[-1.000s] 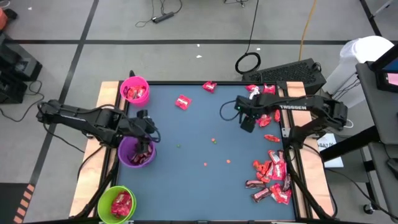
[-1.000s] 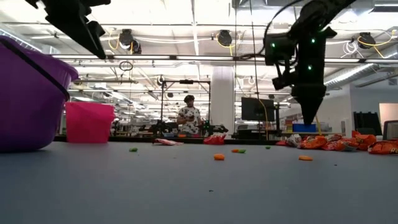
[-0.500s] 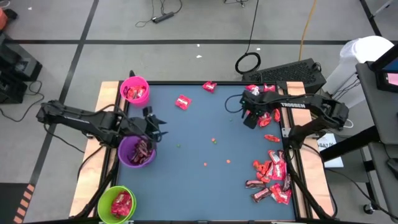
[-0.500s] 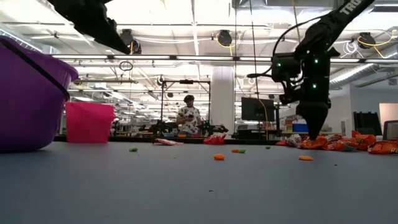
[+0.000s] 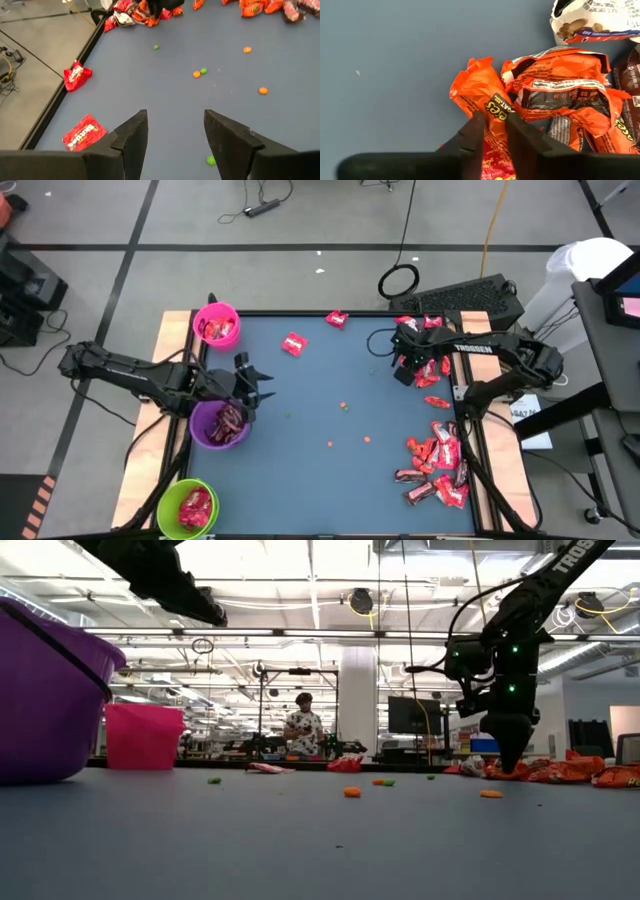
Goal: Organize candy in baskets
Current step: Put the orange chocolate into the pink bucket
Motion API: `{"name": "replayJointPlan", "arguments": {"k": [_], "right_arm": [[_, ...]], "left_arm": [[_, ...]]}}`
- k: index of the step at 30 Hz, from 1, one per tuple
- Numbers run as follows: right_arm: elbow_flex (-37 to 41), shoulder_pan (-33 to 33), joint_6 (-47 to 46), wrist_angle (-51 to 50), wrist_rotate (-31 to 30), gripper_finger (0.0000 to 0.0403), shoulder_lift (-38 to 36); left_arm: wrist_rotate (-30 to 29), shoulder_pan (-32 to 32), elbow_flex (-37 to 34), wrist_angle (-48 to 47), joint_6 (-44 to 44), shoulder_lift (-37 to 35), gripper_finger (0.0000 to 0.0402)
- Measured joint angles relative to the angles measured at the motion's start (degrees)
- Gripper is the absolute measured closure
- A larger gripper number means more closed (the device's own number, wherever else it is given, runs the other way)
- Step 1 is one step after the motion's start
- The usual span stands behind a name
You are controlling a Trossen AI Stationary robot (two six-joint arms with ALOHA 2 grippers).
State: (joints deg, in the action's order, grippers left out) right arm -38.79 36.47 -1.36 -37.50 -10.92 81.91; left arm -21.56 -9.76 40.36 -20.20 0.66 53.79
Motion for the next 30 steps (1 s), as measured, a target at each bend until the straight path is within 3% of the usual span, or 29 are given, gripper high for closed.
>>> {"name": "replayJointPlan", "arguments": {"k": [4, 12, 18, 24, 30], "right_arm": [[0.03, -0.04, 0.79, 0.20, 0.39, 0.0393, 0.01], [-2.12, -4.61, -0.77, 1.53, 2.69, 0.0402, -4.34], [-2.21, -10.73, -1.60, 14.67, 8.60, 0.0402, -7.93], [-2.21, -17.35, -0.23, 30.94, 11.51, 0.0402, -6.35], [-2.21, -21.89, 2.77, 47.71, 11.41, 0.0402, -0.76]], "left_arm": [[-0.57, 0.04, 0.02, 2.49, -1.02, 0.95, 0.0204], [-2.08, 0.04, 0.02, 6.05, -2.95, 5.86, 0.0204], [-3.87, 0.62, 0.02, 13.70, -6.93, 9.28, 0.0204], [2.61, 6.33, -0.90, 23.27, -8.67, 12.89, 0.0204], [9.87, 13.44, -7.15, 39.98, -6.74, 16.19, 0.0204]]}}
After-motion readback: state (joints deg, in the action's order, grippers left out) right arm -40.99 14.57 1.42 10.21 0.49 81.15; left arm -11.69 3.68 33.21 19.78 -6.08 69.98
